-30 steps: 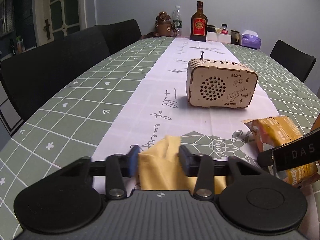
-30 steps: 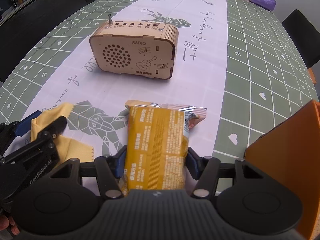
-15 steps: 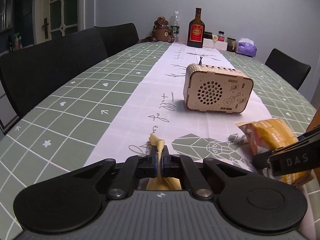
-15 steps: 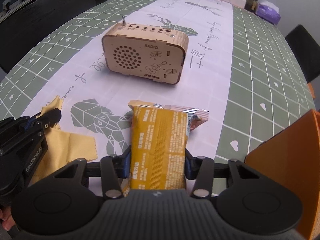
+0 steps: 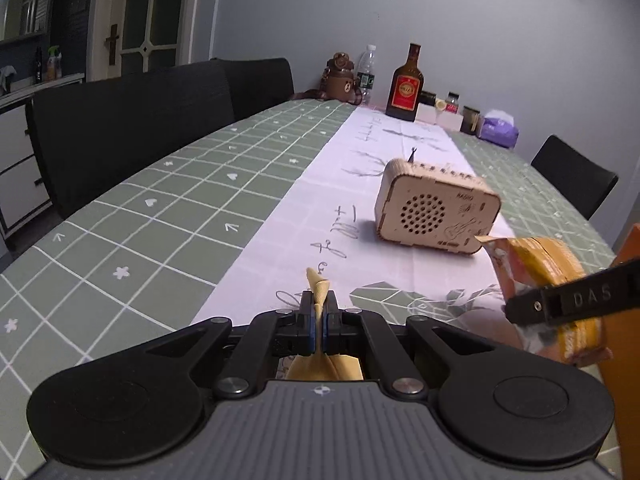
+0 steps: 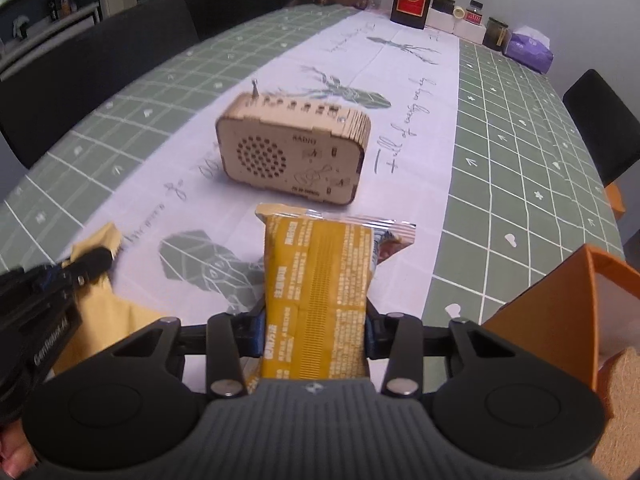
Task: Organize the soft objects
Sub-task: 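Lift and carry the packet and cloth with both tools over the box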
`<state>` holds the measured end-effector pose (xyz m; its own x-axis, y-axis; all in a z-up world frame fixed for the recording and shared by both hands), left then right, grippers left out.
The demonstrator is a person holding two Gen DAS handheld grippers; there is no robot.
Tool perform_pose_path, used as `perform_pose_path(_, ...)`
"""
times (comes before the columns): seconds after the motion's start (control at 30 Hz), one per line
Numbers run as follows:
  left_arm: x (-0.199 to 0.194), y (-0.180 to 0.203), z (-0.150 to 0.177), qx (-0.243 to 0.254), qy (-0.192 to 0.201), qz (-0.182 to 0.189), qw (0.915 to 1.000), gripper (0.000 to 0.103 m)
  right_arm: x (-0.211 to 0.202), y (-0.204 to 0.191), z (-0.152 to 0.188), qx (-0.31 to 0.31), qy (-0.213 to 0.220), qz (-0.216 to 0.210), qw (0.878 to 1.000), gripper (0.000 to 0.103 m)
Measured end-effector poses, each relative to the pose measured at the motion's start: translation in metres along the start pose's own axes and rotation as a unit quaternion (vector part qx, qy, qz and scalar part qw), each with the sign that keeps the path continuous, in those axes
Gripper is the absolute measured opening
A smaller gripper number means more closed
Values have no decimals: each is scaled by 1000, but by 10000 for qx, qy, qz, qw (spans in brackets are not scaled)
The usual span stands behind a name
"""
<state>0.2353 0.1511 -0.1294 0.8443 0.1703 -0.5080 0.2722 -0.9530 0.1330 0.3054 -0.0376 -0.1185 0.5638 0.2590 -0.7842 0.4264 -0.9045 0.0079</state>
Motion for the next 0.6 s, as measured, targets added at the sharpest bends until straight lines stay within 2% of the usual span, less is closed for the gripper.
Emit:
perform_pose_path(0.1, -20, 0, -10, 27, 185, -53, 9998, 3, -18, 0, -9, 122, 254, -165, 9995, 42)
perform_pose_path(0.2, -38, 4, -20, 69, 341, 44, 9994, 3, -37, -2, -15, 119, 510, -277, 9982, 42)
perform_pose_path(0.37, -65, 18, -39, 330, 719, 9, 9969, 3, -58, 0, -14, 337, 566, -475, 9967, 42)
perform_pose_path(0.5, -84, 31, -52, 544, 1114, -51, 9923, 3, -71, 2, -9, 322, 659, -453, 9963, 42)
perform_pose_path(0.6, -95, 41, -59, 563, 1249, 17, 9906, 3, -83, 6, -6, 403, 767, -418, 9954, 42)
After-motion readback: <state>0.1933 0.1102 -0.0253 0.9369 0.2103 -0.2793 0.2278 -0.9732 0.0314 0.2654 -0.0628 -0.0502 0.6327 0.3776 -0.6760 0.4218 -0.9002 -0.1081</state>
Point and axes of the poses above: each gripper's, at about its wrist camera, not at the fingertips, and x roughly the way its jaws point, y to its right, z to its underside, the point moved 9 cm from there along x, roughly the way its jaws point, and after that the axes turned 3 degrees about y, right-handed, at the moved point
